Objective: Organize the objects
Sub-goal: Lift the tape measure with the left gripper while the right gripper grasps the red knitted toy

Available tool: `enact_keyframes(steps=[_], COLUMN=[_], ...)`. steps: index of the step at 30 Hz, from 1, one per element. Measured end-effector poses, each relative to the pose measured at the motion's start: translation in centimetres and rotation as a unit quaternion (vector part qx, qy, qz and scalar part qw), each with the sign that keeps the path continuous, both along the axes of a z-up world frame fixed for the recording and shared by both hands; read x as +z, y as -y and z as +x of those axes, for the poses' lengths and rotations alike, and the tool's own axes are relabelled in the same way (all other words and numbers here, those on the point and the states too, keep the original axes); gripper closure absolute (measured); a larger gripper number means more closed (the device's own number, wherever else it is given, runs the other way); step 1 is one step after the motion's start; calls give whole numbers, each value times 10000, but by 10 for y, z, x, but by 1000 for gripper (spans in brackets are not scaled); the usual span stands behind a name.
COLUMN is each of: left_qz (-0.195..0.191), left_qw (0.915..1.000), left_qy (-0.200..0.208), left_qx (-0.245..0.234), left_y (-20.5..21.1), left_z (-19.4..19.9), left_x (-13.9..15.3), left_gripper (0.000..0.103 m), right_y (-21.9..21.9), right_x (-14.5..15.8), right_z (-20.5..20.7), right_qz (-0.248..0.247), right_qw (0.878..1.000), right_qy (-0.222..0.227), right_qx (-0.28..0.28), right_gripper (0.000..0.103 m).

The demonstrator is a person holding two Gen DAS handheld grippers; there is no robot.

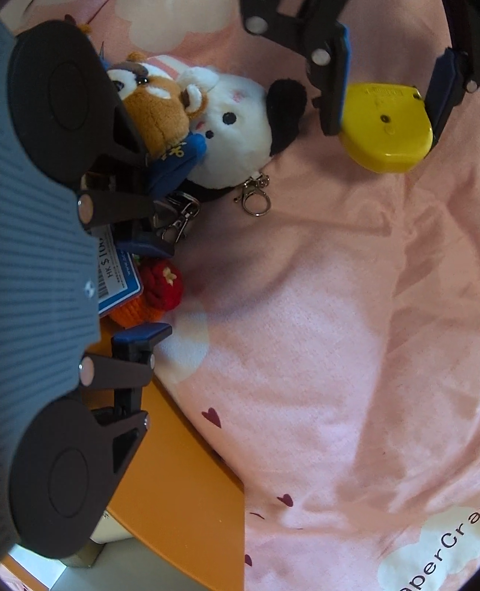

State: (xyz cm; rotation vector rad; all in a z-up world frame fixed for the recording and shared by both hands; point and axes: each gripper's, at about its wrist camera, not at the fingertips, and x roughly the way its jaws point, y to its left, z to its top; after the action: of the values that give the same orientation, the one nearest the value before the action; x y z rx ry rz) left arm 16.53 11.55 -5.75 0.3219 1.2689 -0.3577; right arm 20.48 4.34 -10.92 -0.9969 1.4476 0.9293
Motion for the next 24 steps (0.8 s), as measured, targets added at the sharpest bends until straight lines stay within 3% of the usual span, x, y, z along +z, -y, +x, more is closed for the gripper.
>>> enact_keyframes(steps=[1, 2, 7, 14, 19, 24], left_qz=[-5, -7, -29, -278, -319, -316], left_qw=[10000, 10000, 9999, 9990, 9966, 9908], left_qy=[11, 25, 97, 344, 653, 1052], left_qx=[-16, -20, -14, -114, -402, -793], left_y=[2, 4, 6, 11, 26, 57], left_z=[0, -1, -5, -5, -7, -8], left_x=[1, 2, 7, 26, 46, 70], left_gripper=[42, 42, 42, 42, 42, 42], right_y=[1, 2, 6, 16, 31, 72], right_x=[-1, 0, 18, 64, 112, 158], right_z=[0, 0, -8, 4, 14, 19], right_qz=[17, 73, 412, 1097, 1721, 2126], right_qw=[10000, 9999, 9986, 9918, 9800, 9659], right_qy=[31, 72, 266, 657, 994, 1433], right_qx=[-1, -3, 181, -23, -137, -359], right_gripper=[65, 74, 81, 82, 82, 82])
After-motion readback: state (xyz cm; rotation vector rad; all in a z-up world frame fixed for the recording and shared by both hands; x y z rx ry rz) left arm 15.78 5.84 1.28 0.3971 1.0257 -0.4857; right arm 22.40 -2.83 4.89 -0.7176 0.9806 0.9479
